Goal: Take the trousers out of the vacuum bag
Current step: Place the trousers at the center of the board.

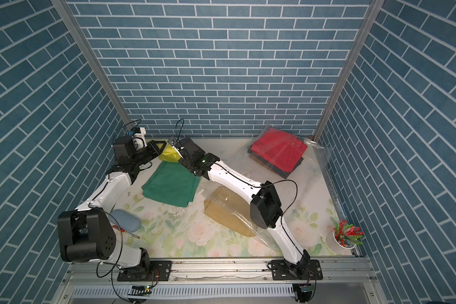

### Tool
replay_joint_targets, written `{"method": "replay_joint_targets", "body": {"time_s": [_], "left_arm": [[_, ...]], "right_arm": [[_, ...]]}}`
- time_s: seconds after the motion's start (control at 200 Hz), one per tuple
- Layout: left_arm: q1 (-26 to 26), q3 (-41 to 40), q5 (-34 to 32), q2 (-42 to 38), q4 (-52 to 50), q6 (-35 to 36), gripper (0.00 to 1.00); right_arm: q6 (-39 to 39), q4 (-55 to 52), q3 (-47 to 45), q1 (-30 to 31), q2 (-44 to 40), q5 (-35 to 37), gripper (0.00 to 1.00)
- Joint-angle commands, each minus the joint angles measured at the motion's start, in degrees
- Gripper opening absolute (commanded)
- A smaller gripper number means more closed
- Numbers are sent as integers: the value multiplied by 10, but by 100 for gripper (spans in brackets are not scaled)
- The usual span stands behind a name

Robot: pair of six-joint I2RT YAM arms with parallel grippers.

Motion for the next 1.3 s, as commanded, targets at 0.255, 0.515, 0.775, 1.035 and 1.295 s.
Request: {"method": "replay_joint_targets", "body": {"time_s": [0.255, 0.515, 0.775, 1.035, 1.295], "left_arm": [[19, -144, -42, -31, 84, -2, 0], [46, -196, -87, -71, 44, 12, 0], [60, -162, -78, -82, 29, 14, 0], [60, -114, -43, -78, 36, 15, 0], [60, -121, -81, -72, 14, 19, 0]], "right_arm": [[26, 123, -172, 33, -71, -57, 0], [50, 153, -246, 63, -87, -74, 0], [60, 161, -242, 84, -74, -42, 0], [69, 166, -245, 86, -77, -33, 0], [81, 171, -249, 89, -73, -62, 0]]}}
